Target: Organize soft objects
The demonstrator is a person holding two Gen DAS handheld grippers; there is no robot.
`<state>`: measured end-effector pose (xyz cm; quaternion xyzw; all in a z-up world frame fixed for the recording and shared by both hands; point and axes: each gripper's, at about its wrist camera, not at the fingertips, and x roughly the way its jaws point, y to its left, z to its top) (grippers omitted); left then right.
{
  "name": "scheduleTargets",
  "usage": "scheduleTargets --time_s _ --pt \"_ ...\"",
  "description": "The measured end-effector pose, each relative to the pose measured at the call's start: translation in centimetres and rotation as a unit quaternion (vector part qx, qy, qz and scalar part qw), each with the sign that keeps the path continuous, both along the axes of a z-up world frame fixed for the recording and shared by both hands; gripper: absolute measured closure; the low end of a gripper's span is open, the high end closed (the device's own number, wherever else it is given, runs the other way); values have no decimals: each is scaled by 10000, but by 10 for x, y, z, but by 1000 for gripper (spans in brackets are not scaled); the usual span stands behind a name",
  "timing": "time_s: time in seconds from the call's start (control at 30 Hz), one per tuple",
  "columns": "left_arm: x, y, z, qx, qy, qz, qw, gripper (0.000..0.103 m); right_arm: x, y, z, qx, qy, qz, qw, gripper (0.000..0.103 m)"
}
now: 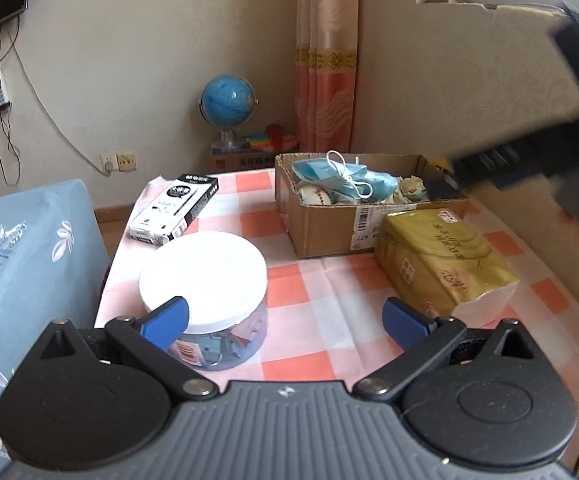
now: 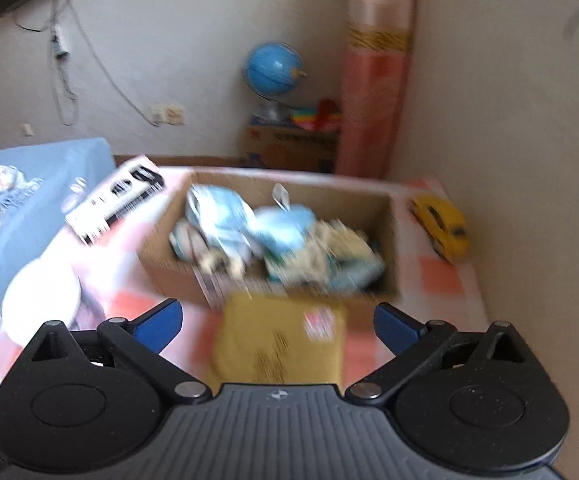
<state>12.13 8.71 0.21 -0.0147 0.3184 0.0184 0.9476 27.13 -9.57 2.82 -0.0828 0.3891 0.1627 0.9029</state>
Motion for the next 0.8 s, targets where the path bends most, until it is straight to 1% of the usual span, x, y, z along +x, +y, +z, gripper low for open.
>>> scheduleTargets --time_s 0.07,0.13,0.27,0.37,0.57,0.8 --pt "4 -3 5 -63 99 81 9999 1 -17 -9 -2 -80 61 -221 9997 0" --pt "7 -7 12 -93 111 87 9999 1 -34 -18 -2 -104 92 -438 9989 0" --pt "14 -23 25 87 171 47 9998 1 -62 -31 -2 -53 114 -746 9971 0" --pt "19 -31 32 89 287 78 9995 1 -79 -38 0 -22 91 -912 9958 0" --pt "22 -43 40 33 403 102 9991 1 -95 -46 5 8 -1 -1038 9946 0" --pt "21 -57 47 110 409 79 9991 1 -103 -52 14 81 -175 -1067 9941 0"
